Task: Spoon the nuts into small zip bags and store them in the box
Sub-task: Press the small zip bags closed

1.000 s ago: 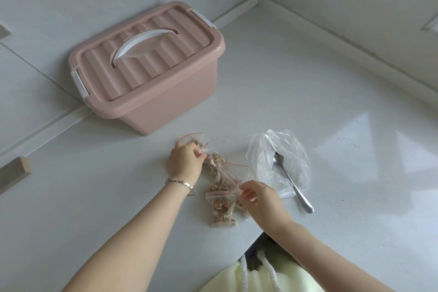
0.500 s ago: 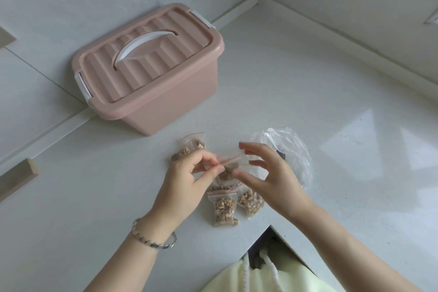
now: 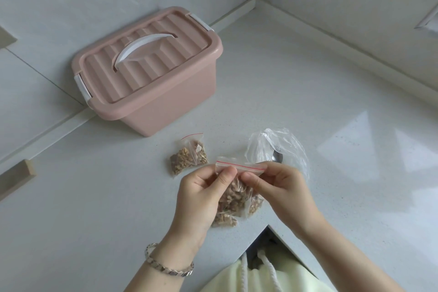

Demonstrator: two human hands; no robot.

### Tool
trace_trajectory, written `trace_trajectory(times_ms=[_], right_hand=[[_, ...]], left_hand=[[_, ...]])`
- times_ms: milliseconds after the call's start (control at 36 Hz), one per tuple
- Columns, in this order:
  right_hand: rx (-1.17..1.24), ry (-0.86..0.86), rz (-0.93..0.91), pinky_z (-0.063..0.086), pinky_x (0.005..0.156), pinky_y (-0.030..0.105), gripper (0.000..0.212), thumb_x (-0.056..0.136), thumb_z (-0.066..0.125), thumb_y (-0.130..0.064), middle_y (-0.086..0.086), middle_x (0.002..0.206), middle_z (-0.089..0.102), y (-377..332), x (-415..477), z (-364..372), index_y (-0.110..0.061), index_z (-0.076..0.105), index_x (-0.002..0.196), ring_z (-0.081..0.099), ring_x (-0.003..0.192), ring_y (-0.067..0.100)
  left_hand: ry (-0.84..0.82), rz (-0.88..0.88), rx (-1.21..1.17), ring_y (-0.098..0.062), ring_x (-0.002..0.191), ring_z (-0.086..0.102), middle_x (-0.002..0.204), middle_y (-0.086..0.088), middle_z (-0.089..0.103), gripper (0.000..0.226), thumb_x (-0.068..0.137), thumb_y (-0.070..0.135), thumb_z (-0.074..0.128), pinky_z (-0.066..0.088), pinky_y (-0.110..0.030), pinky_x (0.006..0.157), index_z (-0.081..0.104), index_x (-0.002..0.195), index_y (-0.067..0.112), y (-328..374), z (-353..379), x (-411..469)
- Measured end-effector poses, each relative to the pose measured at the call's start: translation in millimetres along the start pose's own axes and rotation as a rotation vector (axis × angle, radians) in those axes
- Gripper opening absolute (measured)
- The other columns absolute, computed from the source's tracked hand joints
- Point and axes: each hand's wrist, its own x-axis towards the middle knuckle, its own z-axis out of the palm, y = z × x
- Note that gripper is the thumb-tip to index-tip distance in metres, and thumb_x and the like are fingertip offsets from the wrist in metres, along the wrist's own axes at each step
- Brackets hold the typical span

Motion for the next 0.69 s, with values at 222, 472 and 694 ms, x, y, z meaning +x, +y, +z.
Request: trace_trajectory(times_ms=[222, 472, 694], right_hand=[[0.089, 0.048, 0.033, 0.050, 0.056, 0.017, 0.017, 0.069, 0.063, -0.023, 0.001, 0.069, 0.072, -10.3, -5.0, -3.7, -0.007, 0.068, 0.074, 0.066, 0.064, 0.006], [0.114, 0.090, 0.050, 0.051, 0.057, 0.019, 0.010, 0.062, 0.067, -0.021, 0.004, 0.062, 0.070, -15.0, -6.3, -8.3, -0.014, 0.071, 0.056, 0.065, 0.061, 0.009], [-0.017, 0.059, -0.015, 0.051, 0.059, 0.019, 0.011, 0.065, 0.068, -0.028, 0.002, 0.066, 0.071, -16.9, -5.4, -12.2, -0.018, 0.072, 0.065, 0.065, 0.062, 0.008]], left_hand=[[0.022, 0.032, -0.042, -0.029, 0.085, 0.065, 0.087, -0.018, 0.071, 0.025, 0.071, 0.031, 0.065, 0.049, -0.041, 0.084, 0.073, 0.083, 0.010, 3.4, 1.4, -3.7], [-0.010, 0.038, -0.023, -0.008, 0.065, 0.058, 0.073, -0.005, 0.071, 0.019, 0.069, 0.035, 0.064, 0.044, -0.018, 0.062, 0.074, 0.074, 0.020, 4.7, 0.2, -5.3], [-0.014, 0.074, 0.010, -0.014, 0.068, 0.058, 0.074, -0.012, 0.070, 0.017, 0.070, 0.039, 0.069, 0.045, -0.029, 0.067, 0.074, 0.074, 0.023, 7.5, 0.7, -6.4]])
